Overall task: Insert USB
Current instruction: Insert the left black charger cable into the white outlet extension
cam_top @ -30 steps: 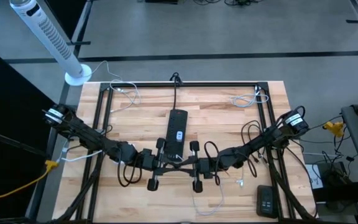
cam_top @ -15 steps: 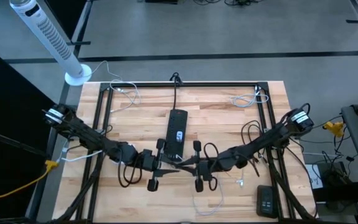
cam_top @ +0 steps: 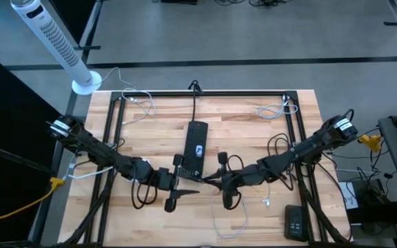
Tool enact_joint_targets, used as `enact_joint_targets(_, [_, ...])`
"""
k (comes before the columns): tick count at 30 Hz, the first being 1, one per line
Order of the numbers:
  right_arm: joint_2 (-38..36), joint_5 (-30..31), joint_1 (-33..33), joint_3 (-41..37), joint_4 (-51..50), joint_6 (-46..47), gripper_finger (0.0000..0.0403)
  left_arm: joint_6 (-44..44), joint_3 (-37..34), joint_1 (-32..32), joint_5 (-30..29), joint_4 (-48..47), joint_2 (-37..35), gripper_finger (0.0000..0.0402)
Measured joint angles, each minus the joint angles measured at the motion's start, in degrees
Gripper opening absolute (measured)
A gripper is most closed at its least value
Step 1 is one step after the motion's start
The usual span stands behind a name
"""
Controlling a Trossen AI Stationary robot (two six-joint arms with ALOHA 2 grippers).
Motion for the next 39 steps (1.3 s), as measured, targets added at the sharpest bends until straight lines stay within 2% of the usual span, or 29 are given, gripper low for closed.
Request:
enact_joint_targets(3, [0.0, -0.1, -0.6, 0.2, -3.0, 0.5, 0.0000, 0.2, 0.1, 0.0, -3.8, -3.2, 0.0, 0.0150])
enact_joint_targets(10, [1.7, 0.5, -1.9, 6.8, -21.4, 4.9, 0.0000, 0.1, 0.1, 0.1, -10.0, -8.7, 0.0, 0.0176])
enact_joint_targets(22, [5.8, 1.4, -1.8, 10.0, -22.9, 4.0, 0.0000, -3.2, 0.0, 0.3, -10.4, -15.3, 0.1, 0.0193])
enact_joint_targets(28, [6.1, 1.4, -1.8, 10.6, -23.6, 4.0, 0.0000, -5.9, 0.0, 1.1, -10.4, -19.4, 0.1, 0.0156])
enact_joint_targets(35, [6.2, 1.4, -1.8, 10.6, -25.3, 4.4, 0.0000, -6.0, 0.1, 1.3, -10.5, -20.8, 0.0, 0.0085])
enact_joint_targets(39, [6.2, 1.5, -1.8, 10.6, -25.8, 4.6, 0.0000, -6.3, 3.9, 1.3, -11.8, -29.7, -0.4, 0.0035])
